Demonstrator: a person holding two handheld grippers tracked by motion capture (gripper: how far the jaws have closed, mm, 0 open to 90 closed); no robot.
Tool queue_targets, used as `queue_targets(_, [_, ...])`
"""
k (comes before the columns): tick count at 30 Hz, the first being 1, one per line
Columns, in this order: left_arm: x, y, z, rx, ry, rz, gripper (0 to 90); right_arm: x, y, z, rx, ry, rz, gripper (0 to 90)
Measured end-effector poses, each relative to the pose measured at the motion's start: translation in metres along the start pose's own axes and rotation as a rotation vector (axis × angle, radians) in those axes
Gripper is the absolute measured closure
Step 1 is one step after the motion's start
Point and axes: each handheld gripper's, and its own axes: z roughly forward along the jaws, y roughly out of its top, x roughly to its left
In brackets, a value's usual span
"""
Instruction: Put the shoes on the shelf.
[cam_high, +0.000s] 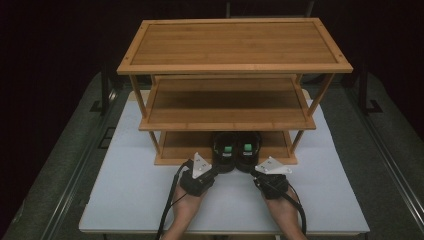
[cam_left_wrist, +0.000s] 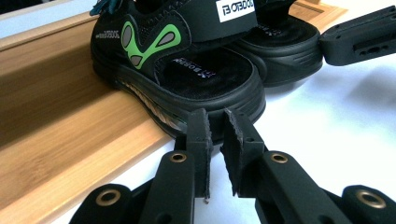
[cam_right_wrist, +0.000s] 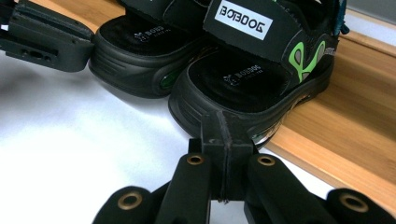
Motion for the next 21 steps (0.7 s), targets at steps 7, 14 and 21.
queue_targets(7, [0.001, 0.003, 0.008, -0.005, 0.017, -0.002, 80.2, -0.005, 0.002, 0.007, -0.006, -0.025, 0.008, 89.5])
queue_targets(14, [0.004, 0.006, 0.014, -0.003, 0.025, -0.010, 80.2, -0.009, 0.003, 0.012, -0.011, -0.027, 0.017, 89.5])
queue_targets(21, [0.007, 0.006, 0.017, -0.008, 0.031, -0.021, 80.3, -0.010, 0.004, 0.015, -0.010, -0.031, 0.014, 89.5])
